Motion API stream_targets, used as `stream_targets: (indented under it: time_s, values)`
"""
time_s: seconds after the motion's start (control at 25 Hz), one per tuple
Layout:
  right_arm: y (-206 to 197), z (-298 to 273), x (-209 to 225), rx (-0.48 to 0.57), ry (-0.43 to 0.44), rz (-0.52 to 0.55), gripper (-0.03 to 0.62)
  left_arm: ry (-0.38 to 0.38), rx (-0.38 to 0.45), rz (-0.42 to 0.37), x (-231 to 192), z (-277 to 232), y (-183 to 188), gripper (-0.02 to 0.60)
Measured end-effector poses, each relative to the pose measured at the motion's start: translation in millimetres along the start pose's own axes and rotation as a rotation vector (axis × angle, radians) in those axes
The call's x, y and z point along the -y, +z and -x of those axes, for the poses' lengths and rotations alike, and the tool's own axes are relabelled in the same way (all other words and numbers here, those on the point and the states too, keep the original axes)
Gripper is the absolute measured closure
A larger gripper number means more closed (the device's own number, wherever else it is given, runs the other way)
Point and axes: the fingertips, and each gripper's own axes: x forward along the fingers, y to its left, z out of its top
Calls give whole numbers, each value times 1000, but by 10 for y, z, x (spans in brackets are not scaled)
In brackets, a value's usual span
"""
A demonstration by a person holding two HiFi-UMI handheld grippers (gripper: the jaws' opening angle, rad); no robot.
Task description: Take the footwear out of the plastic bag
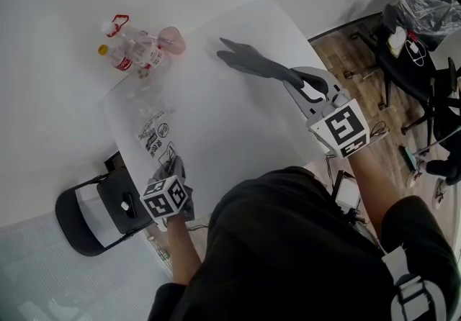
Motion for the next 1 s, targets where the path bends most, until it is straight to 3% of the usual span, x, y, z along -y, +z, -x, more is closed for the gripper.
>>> stream_targets:
  time_s: [1.0]
  values:
    - [10, -2, 8, 6, 8, 17, 519, -3, 8, -14, -7, 10, 38, 558]
